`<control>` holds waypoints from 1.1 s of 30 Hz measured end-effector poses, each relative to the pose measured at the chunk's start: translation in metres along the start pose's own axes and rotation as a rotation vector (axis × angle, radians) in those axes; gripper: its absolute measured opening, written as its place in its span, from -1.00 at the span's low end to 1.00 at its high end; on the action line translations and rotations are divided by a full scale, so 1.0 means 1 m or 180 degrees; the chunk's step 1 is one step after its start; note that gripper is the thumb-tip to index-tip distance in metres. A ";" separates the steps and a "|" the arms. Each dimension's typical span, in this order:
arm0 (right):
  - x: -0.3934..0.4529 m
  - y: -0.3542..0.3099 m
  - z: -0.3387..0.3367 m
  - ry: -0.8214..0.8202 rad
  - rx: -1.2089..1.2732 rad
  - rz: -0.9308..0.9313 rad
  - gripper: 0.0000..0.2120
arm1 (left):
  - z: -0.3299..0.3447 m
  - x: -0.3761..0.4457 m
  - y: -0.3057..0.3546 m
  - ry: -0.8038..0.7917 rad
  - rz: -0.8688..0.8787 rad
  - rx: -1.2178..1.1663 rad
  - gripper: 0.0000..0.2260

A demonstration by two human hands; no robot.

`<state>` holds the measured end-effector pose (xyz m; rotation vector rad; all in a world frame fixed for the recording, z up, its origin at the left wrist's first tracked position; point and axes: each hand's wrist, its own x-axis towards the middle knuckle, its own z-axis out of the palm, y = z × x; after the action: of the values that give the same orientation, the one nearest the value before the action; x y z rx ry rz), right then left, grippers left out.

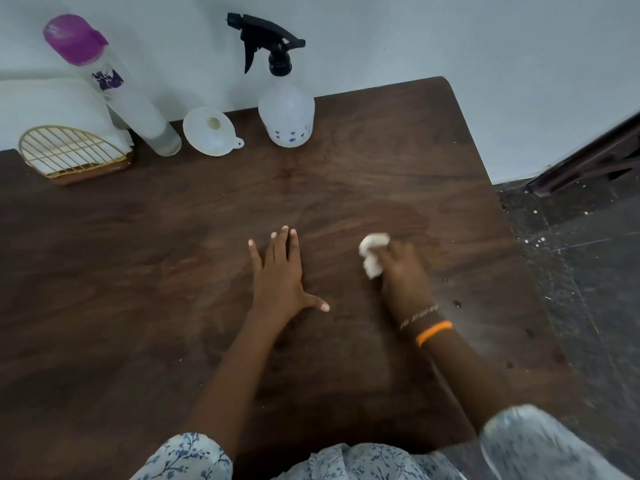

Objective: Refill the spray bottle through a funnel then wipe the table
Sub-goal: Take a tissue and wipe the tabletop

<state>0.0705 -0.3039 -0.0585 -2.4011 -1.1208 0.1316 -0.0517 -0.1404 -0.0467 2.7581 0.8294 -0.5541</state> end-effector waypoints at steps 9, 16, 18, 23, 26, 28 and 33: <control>0.119 -0.020 0.029 0.0082 -0.0233 0.0708 -0.63 | 0.003 -0.003 -0.002 0.0073 0.0001 -0.0286 0.27; 0.068 -0.058 0.037 -0.1006 0.0221 -0.1108 -0.75 | 0.006 -0.014 0.001 0.0139 -0.0401 -0.0308 0.29; 0.068 -0.035 0.025 -0.0953 0.0194 -0.0908 -0.78 | 0.006 -0.015 0.002 0.0085 -0.0405 -0.0288 0.25; 0.103 0.032 -0.011 0.0121 -0.0202 0.0192 -0.75 | 0.004 -0.013 0.004 -0.0089 -0.0370 -0.0362 0.22; 0.127 0.034 -0.003 0.0181 -0.0299 0.0804 -0.69 | 0.004 -0.012 0.004 -0.0081 -0.0374 -0.0414 0.23; 0.141 0.013 0.014 0.0090 -0.0335 0.0742 -0.69 | 0.005 -0.011 0.003 -0.0065 -0.0394 -0.0458 0.23; 0.148 -0.069 0.057 -0.0647 -0.0400 -0.0164 -0.64 | 0.007 -0.014 0.001 -0.0005 -0.0402 -0.0562 0.22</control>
<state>0.1033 -0.1344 -0.0593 -2.5107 -1.3167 0.3024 -0.0636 -0.1501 -0.0470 2.5589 1.0061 -0.4798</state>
